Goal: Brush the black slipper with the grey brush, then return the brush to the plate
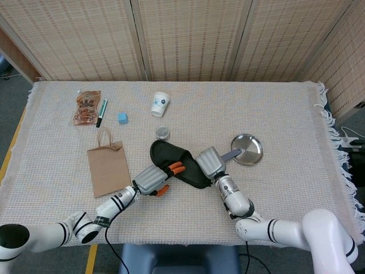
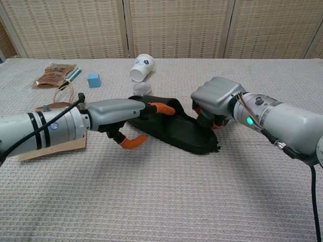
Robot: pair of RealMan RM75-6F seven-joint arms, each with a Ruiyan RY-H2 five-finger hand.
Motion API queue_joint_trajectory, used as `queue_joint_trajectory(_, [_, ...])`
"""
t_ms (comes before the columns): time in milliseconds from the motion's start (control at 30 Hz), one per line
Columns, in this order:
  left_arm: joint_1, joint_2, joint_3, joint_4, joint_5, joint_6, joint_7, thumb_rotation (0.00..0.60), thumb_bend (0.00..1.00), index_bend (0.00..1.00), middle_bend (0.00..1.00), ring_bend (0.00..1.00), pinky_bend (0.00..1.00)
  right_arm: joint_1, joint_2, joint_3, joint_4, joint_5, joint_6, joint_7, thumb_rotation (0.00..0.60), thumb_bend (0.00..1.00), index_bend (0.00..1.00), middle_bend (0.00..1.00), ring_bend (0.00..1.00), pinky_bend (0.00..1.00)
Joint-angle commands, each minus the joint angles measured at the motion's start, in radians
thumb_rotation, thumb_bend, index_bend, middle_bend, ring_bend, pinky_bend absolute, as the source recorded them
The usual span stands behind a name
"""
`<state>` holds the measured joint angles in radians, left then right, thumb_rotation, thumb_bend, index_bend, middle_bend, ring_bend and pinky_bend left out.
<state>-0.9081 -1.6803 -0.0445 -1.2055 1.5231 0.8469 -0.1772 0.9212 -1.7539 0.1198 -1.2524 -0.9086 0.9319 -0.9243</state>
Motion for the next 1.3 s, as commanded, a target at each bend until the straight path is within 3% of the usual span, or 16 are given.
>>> queue_joint_trajectory(33, [0.000, 0.001, -0.001, 0.000, -0.001, 0.001, 0.001, 0.600, 0.59, 0.00, 0.00, 0.00, 0.07, 0.003, -0.013, 0.015, -0.003, -0.007, 0.004, 0.029, 0.600, 0.30, 0.80, 0.55, 0.56, 0.61])
queue_joint_trajectory(300, [0.002, 0.014, -0.001, -0.013, -0.003, 0.004, 0.006, 0.600, 0.59, 0.00, 0.00, 0.00, 0.07, -0.004, 0.005, 0.023, -0.001, -0.026, 0.024, 0.060, 0.600, 0.30, 0.80, 0.55, 0.57, 0.61])
queue_joint_trajectory(633, [0.016, 0.041, 0.000, -0.056, -0.006, 0.029, 0.039, 0.600, 0.59, 0.00, 0.00, 0.00, 0.07, -0.041, 0.166, -0.005, -0.080, -0.049, 0.099, -0.018, 0.600, 0.30, 0.80, 0.56, 0.57, 0.61])
queue_joint_trajectory(1000, [0.022, 0.053, -0.004, -0.101, -0.011, 0.036, 0.077, 0.600, 0.59, 0.00, 0.00, 0.00, 0.07, -0.019, 0.329, 0.028, -0.239, -0.043, 0.152, -0.138, 0.600, 0.32, 0.84, 0.58, 0.58, 0.61])
queue_joint_trajectory(1167, [0.025, 0.054, -0.005, -0.112, -0.011, 0.043, 0.081, 0.600, 0.59, 0.00, 0.00, 0.00, 0.07, -0.005, 0.403, -0.012, -0.310, 0.020, 0.157, -0.300, 0.600, 0.33, 0.83, 0.58, 0.58, 0.61])
queue_joint_trajectory(1300, [0.030, 0.054, 0.000, -0.116, -0.003, 0.053, 0.083, 0.600, 0.59, 0.00, 0.00, 0.00, 0.07, -0.017, 0.418, -0.061, -0.293, 0.061, 0.160, -0.364, 0.600, 0.33, 0.83, 0.58, 0.58, 0.61])
